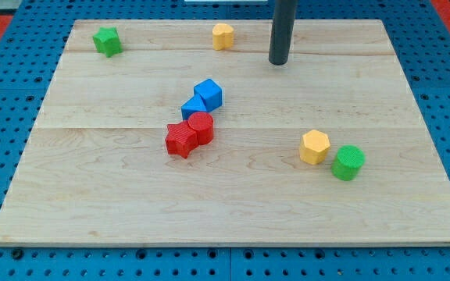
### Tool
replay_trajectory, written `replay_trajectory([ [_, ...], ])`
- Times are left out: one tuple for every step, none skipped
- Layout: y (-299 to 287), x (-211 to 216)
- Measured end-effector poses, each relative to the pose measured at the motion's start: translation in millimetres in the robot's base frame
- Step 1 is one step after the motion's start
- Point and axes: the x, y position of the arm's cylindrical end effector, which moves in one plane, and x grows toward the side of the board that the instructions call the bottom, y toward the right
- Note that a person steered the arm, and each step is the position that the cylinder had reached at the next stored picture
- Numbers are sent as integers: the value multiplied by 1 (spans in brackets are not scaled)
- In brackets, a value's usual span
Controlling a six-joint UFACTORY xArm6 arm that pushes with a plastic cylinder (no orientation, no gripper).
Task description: Place the blue triangle left to the blue cube
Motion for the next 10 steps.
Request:
replay_trajectory([
  [68, 33],
  [100, 104],
  [31, 116],
  [-59, 116],
  [-130, 116],
  [-170, 118],
  [-243, 118],
  [-256, 133],
  [-271, 155],
  [-310, 139],
])
